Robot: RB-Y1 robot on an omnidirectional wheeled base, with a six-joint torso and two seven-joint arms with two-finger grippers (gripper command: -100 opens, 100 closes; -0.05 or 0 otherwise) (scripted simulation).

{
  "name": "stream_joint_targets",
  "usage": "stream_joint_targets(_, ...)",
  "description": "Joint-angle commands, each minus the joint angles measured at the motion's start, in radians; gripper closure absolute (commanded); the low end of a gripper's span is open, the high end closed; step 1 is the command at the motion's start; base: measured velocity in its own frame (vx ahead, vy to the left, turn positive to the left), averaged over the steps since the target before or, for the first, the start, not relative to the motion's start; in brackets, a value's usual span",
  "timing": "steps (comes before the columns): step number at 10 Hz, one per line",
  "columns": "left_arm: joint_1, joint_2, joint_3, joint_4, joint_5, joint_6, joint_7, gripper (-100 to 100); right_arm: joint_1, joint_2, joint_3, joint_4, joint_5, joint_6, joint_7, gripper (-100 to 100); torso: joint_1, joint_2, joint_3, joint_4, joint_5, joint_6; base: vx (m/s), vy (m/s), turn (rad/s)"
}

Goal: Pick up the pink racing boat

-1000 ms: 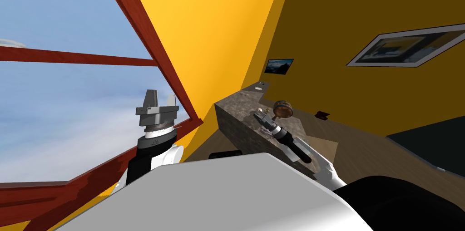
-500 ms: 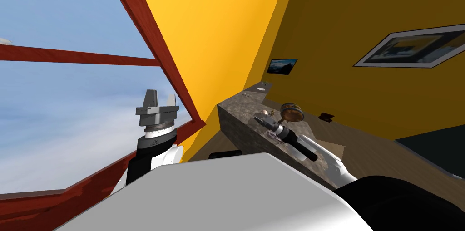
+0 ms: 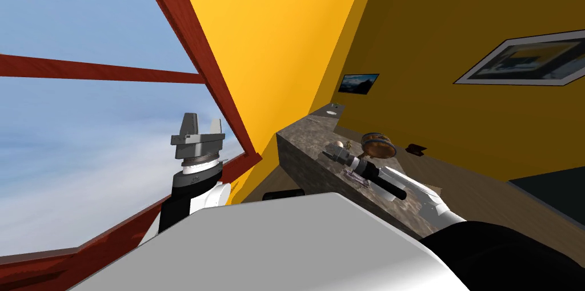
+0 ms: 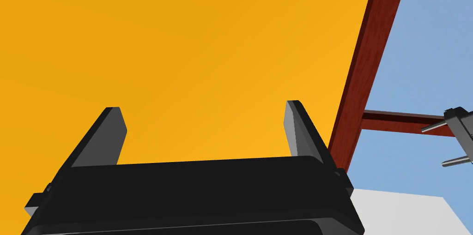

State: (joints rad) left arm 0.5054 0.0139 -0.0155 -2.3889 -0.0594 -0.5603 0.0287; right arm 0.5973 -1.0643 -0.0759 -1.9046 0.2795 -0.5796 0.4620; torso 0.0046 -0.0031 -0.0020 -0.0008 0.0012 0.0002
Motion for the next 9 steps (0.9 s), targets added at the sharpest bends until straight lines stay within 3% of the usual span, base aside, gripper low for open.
stream_joint_targets(1, 0.0, 0.0, 0.0, 0.0, 0.0, 0.0, 0.0, 0, -0.003, -0.037, 0.004, 0.018, 0.01, 0.0, 0.007, -100, 0.0, 0.0, 0.0, 0.0, 0.0, 0.0, 0.044, 0.053, 0.008)
stream_joint_targets(4, 0.0, 0.0, 0.0, 0.0, 0.0, 0.0, 0.0, 0, 0.006, -0.125, 0.011, 0.071, 0.046, 0.008, 0.024, -100, -0.001, 0.001, 0.001, 0.0, 0.0, 0.0, 0.041, 0.054, 0.013)
stream_joint_targets(5, 0.0, 0.0, 0.0, 0.0, 0.0, 0.0, 0.0, 0, 0.006, -0.133, 0.011, 0.071, 0.046, 0.008, 0.024, -100, -0.001, 0.002, 0.001, 0.0, 0.0, 0.0, 0.024, 0.043, 0.007)
stream_joint_targets(9, 0.0, 0.0, 0.0, 0.0, 0.0, 0.0, 0.0, 0, 0.019, -0.251, 0.041, 0.15, 0.099, 0.031, 0.031, -100, -0.002, 0.003, 0.002, 0.001, 0.0, 0.0, 0.017, 0.046, 0.009)
